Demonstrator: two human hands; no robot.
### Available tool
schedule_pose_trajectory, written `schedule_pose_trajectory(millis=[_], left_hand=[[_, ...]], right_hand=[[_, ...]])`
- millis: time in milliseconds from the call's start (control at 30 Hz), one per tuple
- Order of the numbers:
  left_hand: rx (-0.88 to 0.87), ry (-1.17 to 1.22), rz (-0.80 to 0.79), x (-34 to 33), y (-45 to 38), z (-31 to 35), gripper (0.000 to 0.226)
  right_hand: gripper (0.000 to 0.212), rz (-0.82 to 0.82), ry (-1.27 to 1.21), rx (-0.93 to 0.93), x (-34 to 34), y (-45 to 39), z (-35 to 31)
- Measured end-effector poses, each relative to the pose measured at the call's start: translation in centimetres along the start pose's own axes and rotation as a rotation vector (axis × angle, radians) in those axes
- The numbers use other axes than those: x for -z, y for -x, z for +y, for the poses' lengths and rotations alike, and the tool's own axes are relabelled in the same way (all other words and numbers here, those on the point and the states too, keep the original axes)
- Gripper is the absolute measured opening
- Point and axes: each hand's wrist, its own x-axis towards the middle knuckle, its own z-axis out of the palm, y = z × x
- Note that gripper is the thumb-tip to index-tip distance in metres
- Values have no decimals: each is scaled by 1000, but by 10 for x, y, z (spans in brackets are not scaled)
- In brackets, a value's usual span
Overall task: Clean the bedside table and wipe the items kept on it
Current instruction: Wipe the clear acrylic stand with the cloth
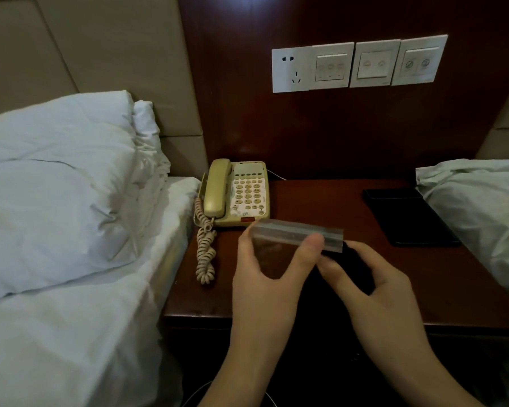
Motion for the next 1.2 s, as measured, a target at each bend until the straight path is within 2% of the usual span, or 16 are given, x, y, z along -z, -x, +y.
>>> schedule_pose_trajectory(millis=[133,300,400,467,533,567,600,667,767,833,900,967,1100,1200], left_hand=[[-4,32,-78,7,-8,3,47],[-52,86,-114,10,-10,0,46],[-43,162,-81,14,-14,2,58],[-8,277,-52,16,-16,4,53],[-6,299,-44,17,-17,3,38],[-18,281,-52,16,-17,2,32],[-33,258,-59,15,-16,0,30],[-58,228,-83,12,-14,-3,29],[-58,197,-117,9,-13,-6,35],[-94,158,-103,9,-14,-6,35],[-136,82,-73,11,-17,-3,37],[-176,63,-122,12,-18,0,38],[-139,194,-141,11,-14,5,33],[-44,248,-138,14,-14,2,40]], right_hand=[[25,-61,44,59,8,-5,-3],[27,-140,182,120,22,-4,-10],[25,-143,90,76,34,-2,-15],[24,-123,15,65,40,-4,-20],[43,-139,-25,49,43,-4,-24],[53,-158,-34,22,43,-4,-25],[51,-169,-55,-16,40,-3,-26],[28,-249,-115,-136,35,-3,-27],[24,-409,-148,-303,27,-1,-27],[23,-445,-218,-388,22,1,-28],[25,-449,-256,-431,21,0,-26],[27,-439,-247,-434,20,0,-24],[29,-420,-179,-394,13,4,-29],[38,-242,-112,-348,9,9,-35]])
